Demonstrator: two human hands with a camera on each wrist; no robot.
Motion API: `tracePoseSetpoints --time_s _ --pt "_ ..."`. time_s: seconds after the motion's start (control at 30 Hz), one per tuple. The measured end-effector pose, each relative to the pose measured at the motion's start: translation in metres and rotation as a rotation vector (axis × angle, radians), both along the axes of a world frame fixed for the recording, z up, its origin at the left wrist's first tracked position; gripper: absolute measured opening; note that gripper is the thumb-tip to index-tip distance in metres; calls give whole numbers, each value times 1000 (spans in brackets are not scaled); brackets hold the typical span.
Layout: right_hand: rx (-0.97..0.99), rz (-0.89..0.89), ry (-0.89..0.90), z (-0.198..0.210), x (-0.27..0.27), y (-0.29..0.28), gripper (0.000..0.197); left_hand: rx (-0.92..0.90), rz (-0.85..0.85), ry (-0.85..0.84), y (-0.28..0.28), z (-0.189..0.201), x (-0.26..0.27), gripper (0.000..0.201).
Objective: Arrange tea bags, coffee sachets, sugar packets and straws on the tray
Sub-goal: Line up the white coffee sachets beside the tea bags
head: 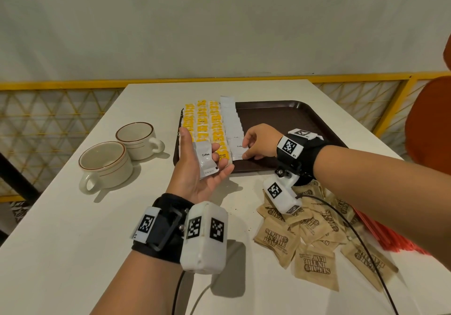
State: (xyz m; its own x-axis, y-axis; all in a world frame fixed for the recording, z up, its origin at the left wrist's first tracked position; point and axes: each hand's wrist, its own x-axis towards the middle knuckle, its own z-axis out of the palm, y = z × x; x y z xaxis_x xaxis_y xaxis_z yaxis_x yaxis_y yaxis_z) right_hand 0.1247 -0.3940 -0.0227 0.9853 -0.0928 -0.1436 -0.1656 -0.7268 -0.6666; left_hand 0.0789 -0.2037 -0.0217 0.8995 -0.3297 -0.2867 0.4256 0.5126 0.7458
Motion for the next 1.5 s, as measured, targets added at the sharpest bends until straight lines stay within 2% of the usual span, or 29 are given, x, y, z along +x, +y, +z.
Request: tracePoseSetpoints --time_s 0.37,0.47,0.63,0.93,1.1,1.2,1.27,1.37,1.5 --pt "-33 25 37 3 -1 -2 23 7 -3 6 -1 -1 0 75" --pt "-44 -5 -38 5 -2 -2 25 9 -5 3 -1 -1 0 75" --pt "-292 87 -102 10 0 2 60 5 -5 1 0 -1 0 75" --pt "-313 97 -131 8 -4 2 51 11 -16 -50 -2 -4 -2 71" --pt "-43 -1 -291 25 -20 -5 29 21 40 -69 -3 -1 5 63" --pt "282 -7 -207 42 -44 0 20 141 59 -154 -10 6 14 49" --pt "517 62 -83 53 -57 7 23 249 76 -256 -19 14 22 41" --pt "764 119 20 59 -64 17 27 347 99 -368 -37 23 33 40" --pt "1006 -92 -40 52 -58 23 27 291 71 -315 -61 21 41 41"
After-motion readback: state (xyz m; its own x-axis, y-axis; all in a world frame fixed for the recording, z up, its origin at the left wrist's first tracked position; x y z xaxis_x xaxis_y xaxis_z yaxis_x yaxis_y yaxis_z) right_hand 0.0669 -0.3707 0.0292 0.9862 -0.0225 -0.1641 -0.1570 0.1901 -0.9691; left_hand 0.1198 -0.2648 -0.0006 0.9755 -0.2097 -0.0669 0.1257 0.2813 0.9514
